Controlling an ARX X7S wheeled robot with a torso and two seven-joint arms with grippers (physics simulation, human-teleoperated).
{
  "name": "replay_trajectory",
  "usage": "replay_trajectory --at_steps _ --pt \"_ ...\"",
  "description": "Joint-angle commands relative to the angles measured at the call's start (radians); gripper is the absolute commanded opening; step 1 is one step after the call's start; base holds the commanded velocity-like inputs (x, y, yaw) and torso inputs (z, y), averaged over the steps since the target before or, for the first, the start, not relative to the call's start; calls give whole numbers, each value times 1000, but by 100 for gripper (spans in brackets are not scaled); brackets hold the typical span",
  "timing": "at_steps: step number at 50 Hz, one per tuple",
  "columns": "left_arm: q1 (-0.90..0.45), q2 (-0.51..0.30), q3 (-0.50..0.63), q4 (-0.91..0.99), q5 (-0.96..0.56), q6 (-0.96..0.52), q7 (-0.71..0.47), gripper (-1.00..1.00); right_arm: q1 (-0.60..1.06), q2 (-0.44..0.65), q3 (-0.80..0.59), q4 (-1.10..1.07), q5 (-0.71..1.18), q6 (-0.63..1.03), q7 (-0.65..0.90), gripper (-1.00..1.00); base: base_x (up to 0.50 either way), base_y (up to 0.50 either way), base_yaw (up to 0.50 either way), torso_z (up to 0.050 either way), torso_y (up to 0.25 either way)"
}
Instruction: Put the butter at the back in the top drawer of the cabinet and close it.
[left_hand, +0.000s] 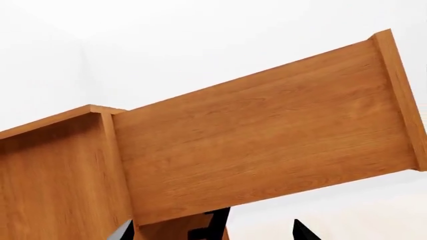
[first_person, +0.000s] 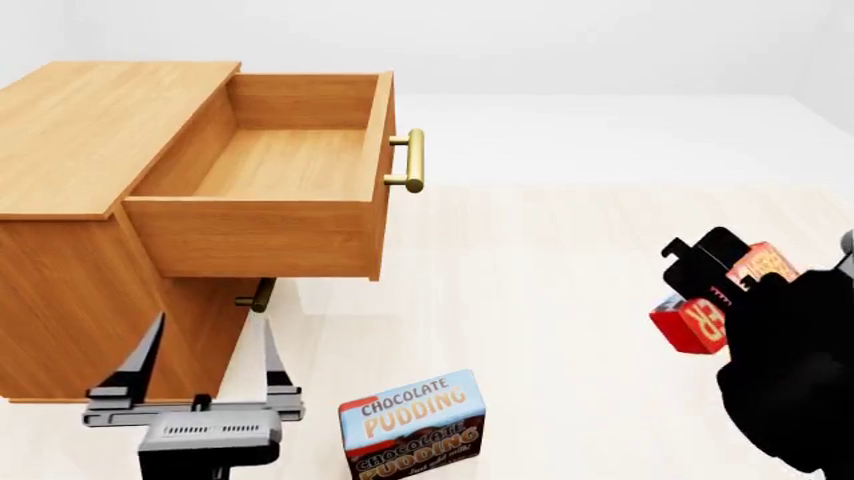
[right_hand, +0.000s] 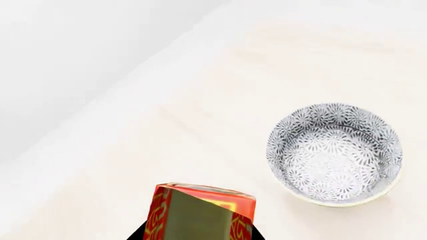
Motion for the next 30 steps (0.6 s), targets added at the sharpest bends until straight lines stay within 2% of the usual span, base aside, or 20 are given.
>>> replay_trajectory --at_steps 1,9,16,22,30 --pt "-23 -63 -10 180 46 -113 -50 100 245 62 -84 44 132 69 -30 -100 0 0 0 0 0" --pt "-63 -128 -20 397 87 -267 -81 100 383 71 -172 127 247 95 48 -100 0 0 0 0 1" --pt "-130 -167 -41 630 102 -488 -97 100 455 115 -296 182 317 20 60 -100 0 0 0 0 0" --pt "-191 -160 -69 763 79 -650 -96 100 518 203 -477 203 399 -135 59 -100 0 0 0 2 2" --pt "-284 -100 -105 880 32 -860 -81 100 602 214 -601 240 462 -184 49 -100 0 0 0 0 1"
